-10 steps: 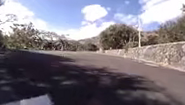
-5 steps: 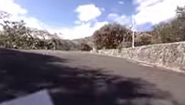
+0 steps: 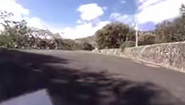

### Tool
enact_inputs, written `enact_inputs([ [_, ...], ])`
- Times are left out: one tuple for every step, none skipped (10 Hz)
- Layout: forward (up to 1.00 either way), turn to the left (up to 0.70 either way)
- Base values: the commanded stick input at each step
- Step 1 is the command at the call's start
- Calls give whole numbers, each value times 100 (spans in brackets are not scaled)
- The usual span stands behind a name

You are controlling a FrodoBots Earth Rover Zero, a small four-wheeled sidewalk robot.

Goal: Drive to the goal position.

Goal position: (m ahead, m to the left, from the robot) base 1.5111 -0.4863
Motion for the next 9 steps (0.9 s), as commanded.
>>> enact_inputs([
  [70, 0],
  [70, 0],
  [70, 0],
  [70, 0],
  [70, 0],
  [70, 0],
  [70, 0],
  [70, 0],
  [70, 0],
])
